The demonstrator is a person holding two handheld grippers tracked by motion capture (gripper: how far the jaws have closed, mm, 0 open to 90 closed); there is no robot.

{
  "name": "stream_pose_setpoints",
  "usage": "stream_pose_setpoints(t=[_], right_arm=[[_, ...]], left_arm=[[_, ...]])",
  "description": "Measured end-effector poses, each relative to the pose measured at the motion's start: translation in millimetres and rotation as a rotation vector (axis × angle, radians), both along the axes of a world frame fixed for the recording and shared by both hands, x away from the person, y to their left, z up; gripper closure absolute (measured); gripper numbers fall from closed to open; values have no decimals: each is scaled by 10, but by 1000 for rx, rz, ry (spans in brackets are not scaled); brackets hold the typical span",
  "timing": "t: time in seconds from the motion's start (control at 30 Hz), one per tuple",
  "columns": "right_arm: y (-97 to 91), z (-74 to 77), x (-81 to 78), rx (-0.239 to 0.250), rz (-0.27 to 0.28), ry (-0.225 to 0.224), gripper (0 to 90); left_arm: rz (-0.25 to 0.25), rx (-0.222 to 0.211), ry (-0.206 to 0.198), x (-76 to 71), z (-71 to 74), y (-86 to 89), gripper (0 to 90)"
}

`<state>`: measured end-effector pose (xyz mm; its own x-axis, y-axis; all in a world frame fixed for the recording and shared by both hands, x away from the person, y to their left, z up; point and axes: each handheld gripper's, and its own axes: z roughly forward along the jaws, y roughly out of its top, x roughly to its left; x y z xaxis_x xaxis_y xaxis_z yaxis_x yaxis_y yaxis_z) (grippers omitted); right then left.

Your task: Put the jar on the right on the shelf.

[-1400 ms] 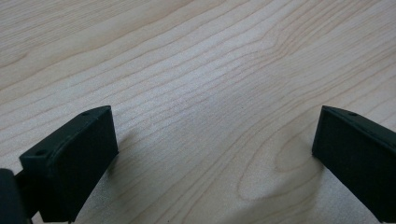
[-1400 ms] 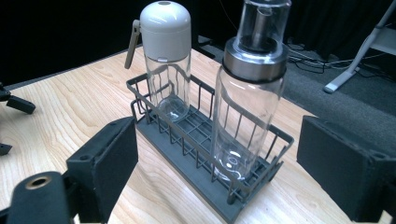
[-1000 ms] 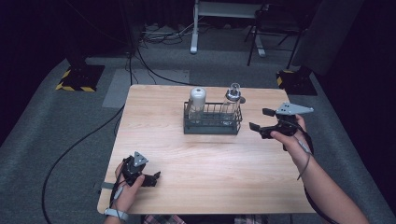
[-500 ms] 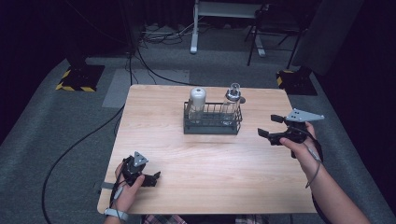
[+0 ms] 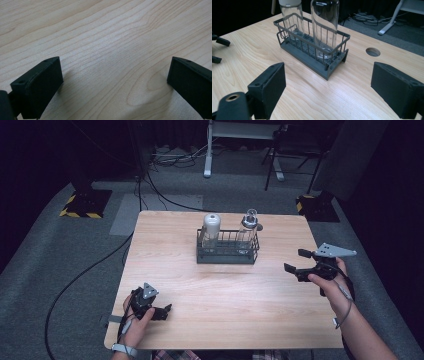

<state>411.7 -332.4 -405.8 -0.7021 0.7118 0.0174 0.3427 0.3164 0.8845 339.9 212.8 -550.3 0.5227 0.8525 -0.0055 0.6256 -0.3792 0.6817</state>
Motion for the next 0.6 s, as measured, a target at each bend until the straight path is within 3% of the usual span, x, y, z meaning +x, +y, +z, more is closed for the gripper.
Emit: stream_pose_setpoints(t=[0.6], right_arm=[[-217,-217,-167,-8,-24,38,125]], left_arm=[[1,1,0,-4,1,2,0]])
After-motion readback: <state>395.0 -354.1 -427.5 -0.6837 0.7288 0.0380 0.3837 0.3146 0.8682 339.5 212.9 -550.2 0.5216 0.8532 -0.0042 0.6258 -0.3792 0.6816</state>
